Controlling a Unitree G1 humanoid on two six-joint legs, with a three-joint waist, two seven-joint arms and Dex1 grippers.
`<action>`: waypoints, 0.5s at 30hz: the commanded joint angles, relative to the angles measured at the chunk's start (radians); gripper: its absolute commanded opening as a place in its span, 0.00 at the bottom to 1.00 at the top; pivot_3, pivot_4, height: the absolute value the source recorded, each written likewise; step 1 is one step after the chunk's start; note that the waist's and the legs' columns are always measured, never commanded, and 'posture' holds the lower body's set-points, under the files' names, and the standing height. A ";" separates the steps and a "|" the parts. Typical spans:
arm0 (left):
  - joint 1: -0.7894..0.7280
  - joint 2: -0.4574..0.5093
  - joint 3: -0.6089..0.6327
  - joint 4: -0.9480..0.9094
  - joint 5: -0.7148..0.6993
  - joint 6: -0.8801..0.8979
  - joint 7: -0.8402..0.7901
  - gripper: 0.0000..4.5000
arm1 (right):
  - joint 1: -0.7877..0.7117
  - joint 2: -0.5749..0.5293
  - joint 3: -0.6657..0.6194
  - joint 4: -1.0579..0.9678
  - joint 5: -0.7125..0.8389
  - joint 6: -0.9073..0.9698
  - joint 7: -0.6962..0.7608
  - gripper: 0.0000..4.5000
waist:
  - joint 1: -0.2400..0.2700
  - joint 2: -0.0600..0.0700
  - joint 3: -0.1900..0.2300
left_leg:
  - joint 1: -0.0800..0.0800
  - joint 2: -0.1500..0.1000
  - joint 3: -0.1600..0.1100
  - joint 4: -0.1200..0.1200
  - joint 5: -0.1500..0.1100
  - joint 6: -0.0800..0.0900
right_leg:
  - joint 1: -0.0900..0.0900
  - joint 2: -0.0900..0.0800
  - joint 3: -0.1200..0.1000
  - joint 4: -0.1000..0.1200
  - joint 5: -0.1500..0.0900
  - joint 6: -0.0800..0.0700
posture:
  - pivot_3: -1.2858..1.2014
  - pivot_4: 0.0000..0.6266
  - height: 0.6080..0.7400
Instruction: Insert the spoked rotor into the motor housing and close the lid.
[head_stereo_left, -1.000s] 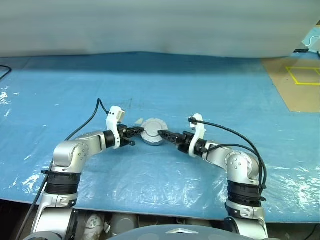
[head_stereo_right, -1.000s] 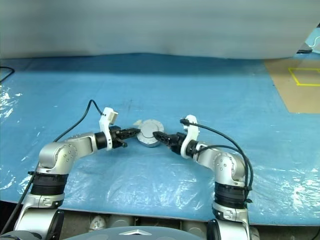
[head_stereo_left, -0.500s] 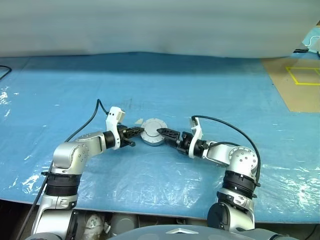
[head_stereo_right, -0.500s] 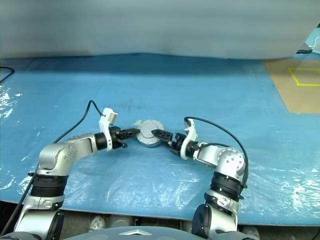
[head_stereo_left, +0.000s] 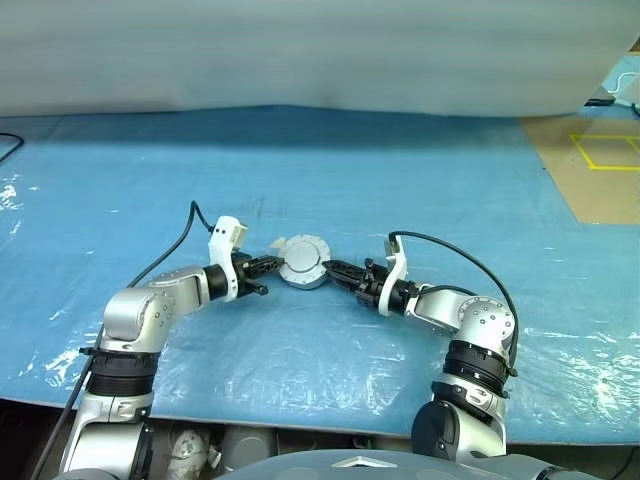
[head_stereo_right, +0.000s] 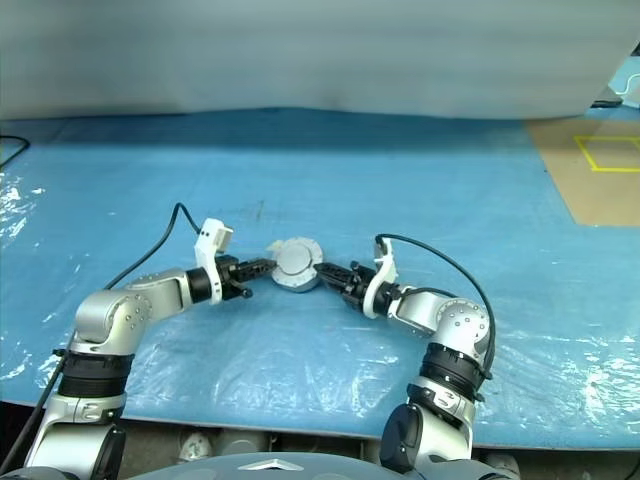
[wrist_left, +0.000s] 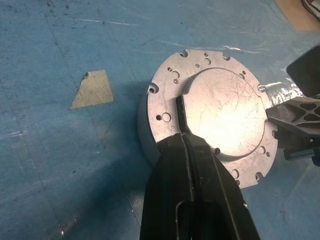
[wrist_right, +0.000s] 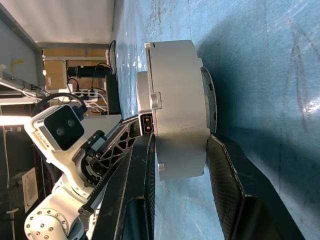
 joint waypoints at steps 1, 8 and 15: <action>0.015 -0.001 -0.031 0.011 0.009 0.023 -0.001 0.00 | 0.027 0.018 0.016 -0.027 0.004 0.012 -0.018 0.26 | 0.000 0.000 0.000 | 0.000 0.000 0.000 0.000 0.000 0.000 | 0.000 0.000 0.000 0.000 0.000 0.000 | 0.52 0.24 1.00; 0.004 -0.004 -0.013 0.025 -0.001 0.028 -0.005 0.09 | 0.060 0.016 0.005 -0.074 0.051 0.062 -0.013 0.25 | 0.006 0.000 0.000 | -0.001 0.000 0.000 0.000 0.000 0.000 | 0.000 0.000 0.000 0.000 0.000 0.000 | 0.52 0.24 1.00; -0.006 -0.007 -0.011 0.038 0.003 0.026 -0.008 0.59 | 0.074 0.016 0.046 -0.084 0.043 0.007 -0.010 0.25 | 0.009 0.000 0.000 | -0.002 0.000 0.000 0.000 0.000 0.000 | -0.001 0.000 0.000 0.000 0.000 0.001 | 0.52 0.24 1.00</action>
